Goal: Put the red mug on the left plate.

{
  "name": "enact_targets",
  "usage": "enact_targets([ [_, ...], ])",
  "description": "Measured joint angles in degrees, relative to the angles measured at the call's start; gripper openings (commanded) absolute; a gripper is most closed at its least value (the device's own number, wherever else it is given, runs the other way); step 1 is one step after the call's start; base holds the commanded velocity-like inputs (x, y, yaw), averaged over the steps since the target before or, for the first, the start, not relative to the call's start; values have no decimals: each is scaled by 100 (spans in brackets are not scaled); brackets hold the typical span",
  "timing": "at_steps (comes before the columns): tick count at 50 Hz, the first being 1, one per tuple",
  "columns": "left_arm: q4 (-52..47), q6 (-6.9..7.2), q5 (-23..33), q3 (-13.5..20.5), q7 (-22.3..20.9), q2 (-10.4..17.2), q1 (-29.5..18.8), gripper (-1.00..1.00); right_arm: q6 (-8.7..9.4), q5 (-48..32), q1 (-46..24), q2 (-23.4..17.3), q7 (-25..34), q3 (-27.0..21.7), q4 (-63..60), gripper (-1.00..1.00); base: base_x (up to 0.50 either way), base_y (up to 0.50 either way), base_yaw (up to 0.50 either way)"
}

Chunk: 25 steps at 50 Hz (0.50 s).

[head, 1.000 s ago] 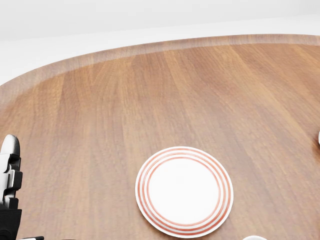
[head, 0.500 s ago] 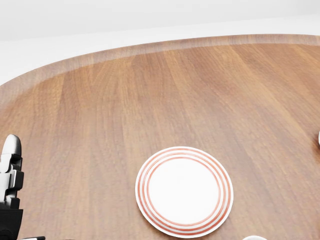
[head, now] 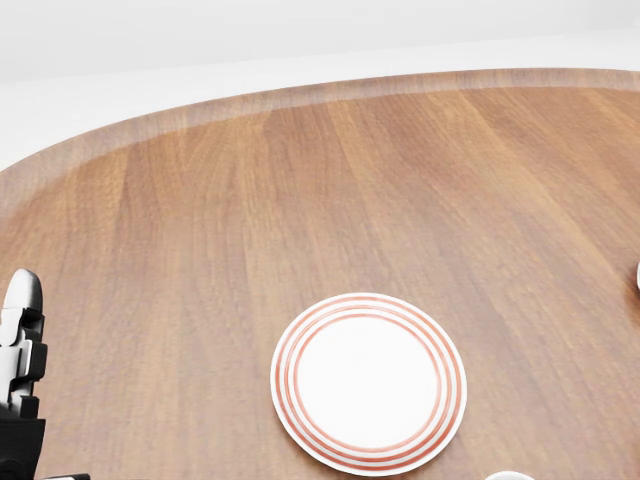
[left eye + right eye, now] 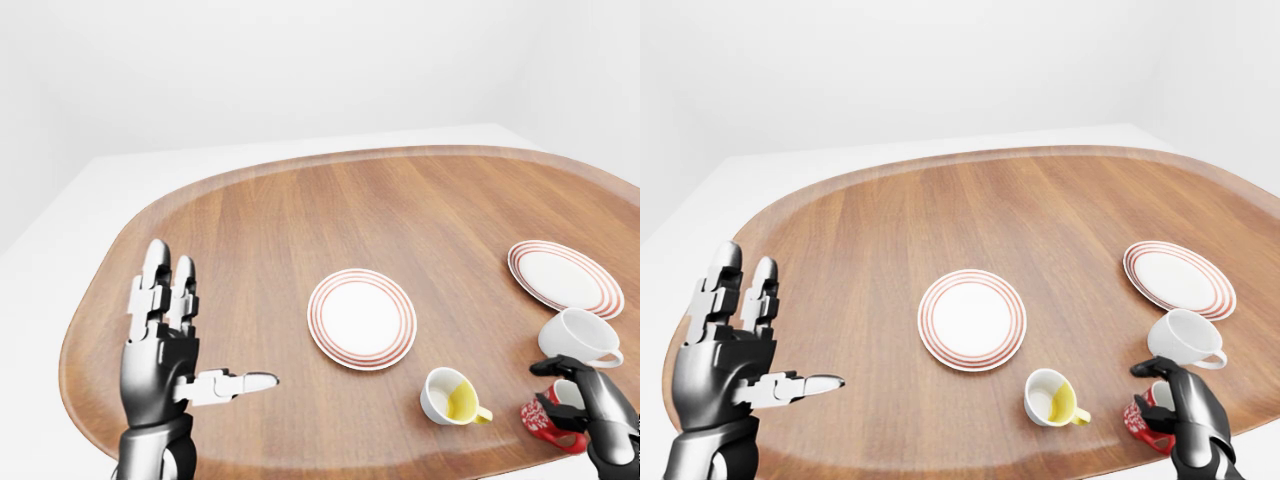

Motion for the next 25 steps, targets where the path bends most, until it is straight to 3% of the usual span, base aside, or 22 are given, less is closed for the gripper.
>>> enact_targets([
  [17, -23, 0, 1, -3, -8, -8, 24, 100, 27, -207, -69, -87, -231, 182, 255, -100, 0, 0, 0],
  [21, -19, 0, 10, -13, -4, -6, 23, 100, 286, -337, -44, -14, -25, 162, -134, -100, 0, 0, 0],
  [25, -16, 0, 10, -15, 1, -3, 22, 100, 765, -613, -230, -3, 339, 181, -659, -100, 0, 0, 0],
])
